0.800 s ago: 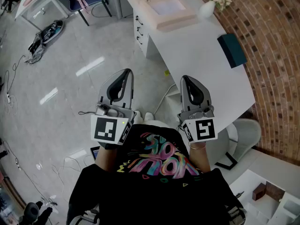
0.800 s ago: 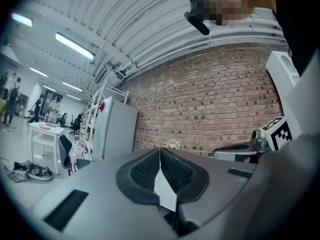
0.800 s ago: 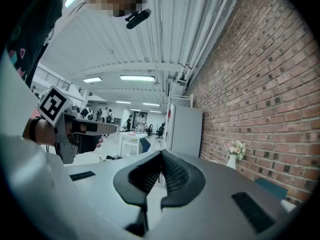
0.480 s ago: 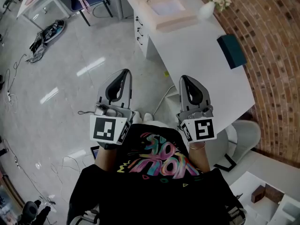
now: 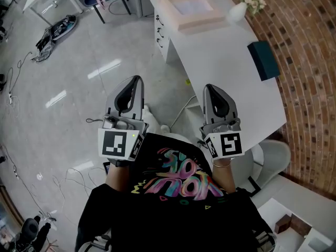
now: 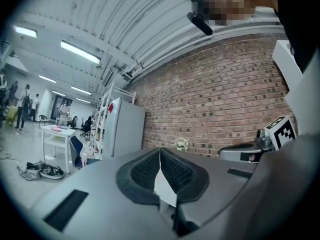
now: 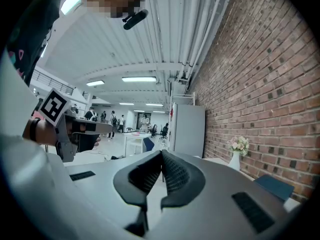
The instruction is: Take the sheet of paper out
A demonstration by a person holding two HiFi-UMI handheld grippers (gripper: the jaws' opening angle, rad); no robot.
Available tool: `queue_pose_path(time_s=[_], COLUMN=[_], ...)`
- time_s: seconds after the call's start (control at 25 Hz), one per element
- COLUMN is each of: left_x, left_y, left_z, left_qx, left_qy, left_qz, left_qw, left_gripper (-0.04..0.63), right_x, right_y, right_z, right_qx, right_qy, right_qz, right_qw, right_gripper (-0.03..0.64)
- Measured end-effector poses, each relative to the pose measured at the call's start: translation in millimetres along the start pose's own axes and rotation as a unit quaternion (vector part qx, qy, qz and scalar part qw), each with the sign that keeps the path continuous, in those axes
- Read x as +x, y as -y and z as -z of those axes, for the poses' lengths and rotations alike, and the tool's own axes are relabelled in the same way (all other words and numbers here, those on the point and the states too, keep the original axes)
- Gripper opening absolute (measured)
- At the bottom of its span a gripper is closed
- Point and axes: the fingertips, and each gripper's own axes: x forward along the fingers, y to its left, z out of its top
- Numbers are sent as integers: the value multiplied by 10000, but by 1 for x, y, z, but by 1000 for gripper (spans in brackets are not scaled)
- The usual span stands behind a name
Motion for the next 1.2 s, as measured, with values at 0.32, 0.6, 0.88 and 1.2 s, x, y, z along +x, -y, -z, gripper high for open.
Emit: queue_pose_path(time_s=[0.32,0.6,0.88,1.2], left_x=[60,150,233,296], left_y=[-62,-169,-269,-333], left_z=[10,1,-9,3], left_qx=[-50,64,156,71], left_qy=[-18,-196,-254,-664], left_qz=[-126,-112,-44,259], left_qw=[9999,9997,9995,9974], left_gripper=[26,26,26,26], right_x=[88,218,339,425], right_y=[15,28,33,41], right_z=[7,-6,-14,-8], right_qx=[-33,-56,-30,79], right_qy=[-70,-171,-225,-368], right_qz=[-35,-25,72,387], right_qw=[10000,9998,9997,9985], right_gripper=[17,17,18,18])
